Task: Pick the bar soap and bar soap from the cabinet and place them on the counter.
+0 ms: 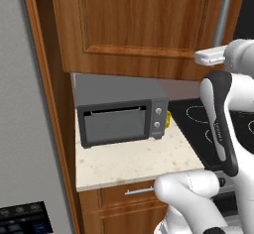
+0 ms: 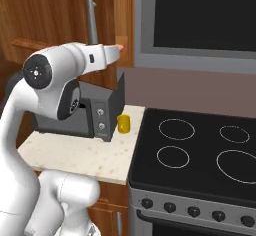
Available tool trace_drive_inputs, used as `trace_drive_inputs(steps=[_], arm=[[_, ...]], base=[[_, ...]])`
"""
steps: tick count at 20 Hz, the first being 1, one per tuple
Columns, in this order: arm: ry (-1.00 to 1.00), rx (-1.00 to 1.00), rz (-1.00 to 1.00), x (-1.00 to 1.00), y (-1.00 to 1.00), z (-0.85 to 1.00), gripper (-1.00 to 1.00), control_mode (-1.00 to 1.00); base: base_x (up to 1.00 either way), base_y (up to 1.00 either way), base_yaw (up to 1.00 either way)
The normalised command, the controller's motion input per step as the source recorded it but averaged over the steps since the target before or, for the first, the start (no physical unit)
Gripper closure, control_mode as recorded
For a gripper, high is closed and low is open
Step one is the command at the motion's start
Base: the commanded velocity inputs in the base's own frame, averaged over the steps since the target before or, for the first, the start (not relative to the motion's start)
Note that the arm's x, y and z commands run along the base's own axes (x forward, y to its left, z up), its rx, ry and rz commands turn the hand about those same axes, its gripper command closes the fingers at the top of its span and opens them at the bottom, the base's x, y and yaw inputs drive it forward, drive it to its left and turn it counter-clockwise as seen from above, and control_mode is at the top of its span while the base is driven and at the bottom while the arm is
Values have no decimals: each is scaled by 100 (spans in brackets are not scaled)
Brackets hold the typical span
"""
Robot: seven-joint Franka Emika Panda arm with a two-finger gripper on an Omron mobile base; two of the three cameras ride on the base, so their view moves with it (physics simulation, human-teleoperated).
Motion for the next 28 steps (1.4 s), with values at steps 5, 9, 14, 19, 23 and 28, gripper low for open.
trace_drive_inputs(steps=[5,9,14,19,23,28], arm=[[0,-4,-9,-46,0,0,100,-100],[0,-5,-10,-46,1,0,100,-100],[0,-5,-10,-44,0,0,100,-100],[0,-3,-9,-30,1,7,100,-100],[0,0,-6,-19,-2,22,100,-100],[0,0,-2,-14,-14,26,100,-100]], base=[[0,0,0],[0,0,0],[0,0,0],[0,0,0],[0,0,0],[0,0,0]])
